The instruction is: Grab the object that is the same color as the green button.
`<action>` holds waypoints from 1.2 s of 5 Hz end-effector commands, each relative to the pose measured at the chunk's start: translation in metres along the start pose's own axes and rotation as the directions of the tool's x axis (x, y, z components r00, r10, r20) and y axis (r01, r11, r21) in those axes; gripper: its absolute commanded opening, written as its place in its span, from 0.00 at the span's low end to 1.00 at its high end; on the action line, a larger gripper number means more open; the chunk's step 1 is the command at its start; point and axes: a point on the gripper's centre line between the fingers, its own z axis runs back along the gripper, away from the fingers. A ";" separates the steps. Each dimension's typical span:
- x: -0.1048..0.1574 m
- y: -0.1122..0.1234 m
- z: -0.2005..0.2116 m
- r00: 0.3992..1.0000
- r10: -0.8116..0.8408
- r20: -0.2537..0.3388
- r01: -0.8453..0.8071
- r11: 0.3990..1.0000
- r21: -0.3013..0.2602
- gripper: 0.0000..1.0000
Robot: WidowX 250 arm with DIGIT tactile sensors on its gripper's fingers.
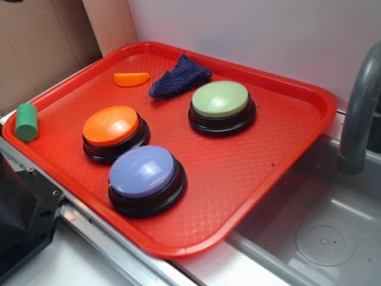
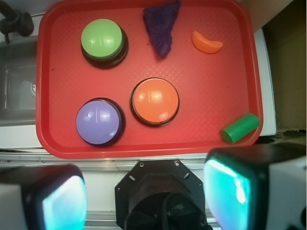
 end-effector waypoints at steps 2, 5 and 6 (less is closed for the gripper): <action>0.030 0.046 -0.033 0.967 0.250 -0.042 -0.250 0.968 0.006 1.00; 0.031 0.119 -0.138 0.536 0.843 -0.056 -0.838 0.539 0.090 1.00; 0.015 0.130 -0.167 0.470 0.882 -0.037 -0.872 0.471 0.137 1.00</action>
